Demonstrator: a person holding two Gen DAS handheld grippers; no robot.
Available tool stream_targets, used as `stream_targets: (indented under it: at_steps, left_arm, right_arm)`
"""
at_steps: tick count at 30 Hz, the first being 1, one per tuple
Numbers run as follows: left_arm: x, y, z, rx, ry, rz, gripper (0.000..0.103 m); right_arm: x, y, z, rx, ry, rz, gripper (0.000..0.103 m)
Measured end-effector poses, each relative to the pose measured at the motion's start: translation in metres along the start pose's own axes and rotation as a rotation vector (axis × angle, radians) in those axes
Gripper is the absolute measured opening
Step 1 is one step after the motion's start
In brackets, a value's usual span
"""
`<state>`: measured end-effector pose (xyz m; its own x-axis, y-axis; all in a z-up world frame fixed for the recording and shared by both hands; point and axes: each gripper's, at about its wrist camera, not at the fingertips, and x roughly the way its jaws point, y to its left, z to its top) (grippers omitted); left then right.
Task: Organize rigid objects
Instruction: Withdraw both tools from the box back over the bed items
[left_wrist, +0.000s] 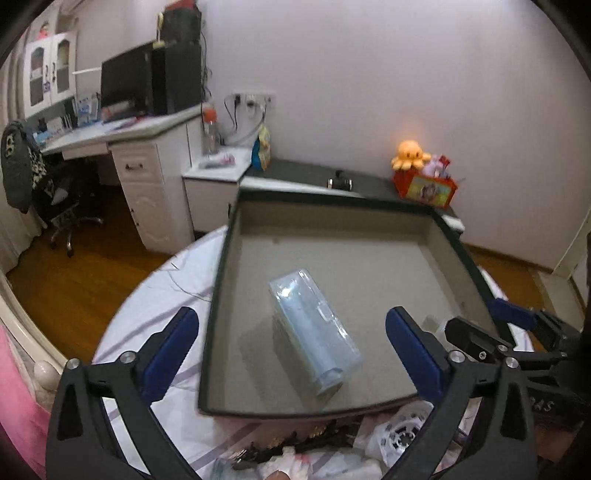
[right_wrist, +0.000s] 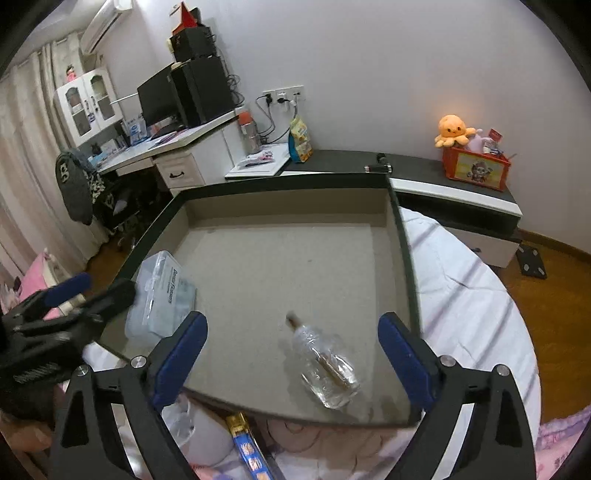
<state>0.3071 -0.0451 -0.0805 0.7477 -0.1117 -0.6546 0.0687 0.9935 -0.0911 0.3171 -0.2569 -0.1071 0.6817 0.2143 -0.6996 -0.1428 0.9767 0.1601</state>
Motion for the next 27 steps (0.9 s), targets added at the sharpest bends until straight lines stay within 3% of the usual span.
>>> stream_targets:
  at_steps: [2, 3, 10, 18, 27]
  left_arm:
    - [-0.016, 0.004, -0.002, 0.003, -0.039, 0.026, 0.103]
    - [-0.023, 0.005, -0.003, 0.006, -0.057, 0.034, 0.103]
    - [-0.09, 0.008, -0.03, 0.022, -0.199, 0.056, 0.103]
    - [-0.138, 0.015, -0.054, 0.009, -0.24, 0.041, 0.103]
    - [-0.164, 0.018, -0.073, 0.002, -0.248, 0.054, 0.103]
  right_arm:
    - [-0.012, 0.001, -0.003, 0.018, -0.025, -0.018, 0.096]
    - [-0.02, 0.001, -0.005, 0.029, -0.041, -0.024, 0.103]
    - [-0.086, 0.021, -0.022, 0.028, -0.166, -0.03, 0.103]
    - [-0.136, 0.054, -0.047, 0.006, -0.244, -0.041, 0.103]
    - [-0.16, 0.068, -0.082, -0.031, -0.29, -0.086, 0.103]
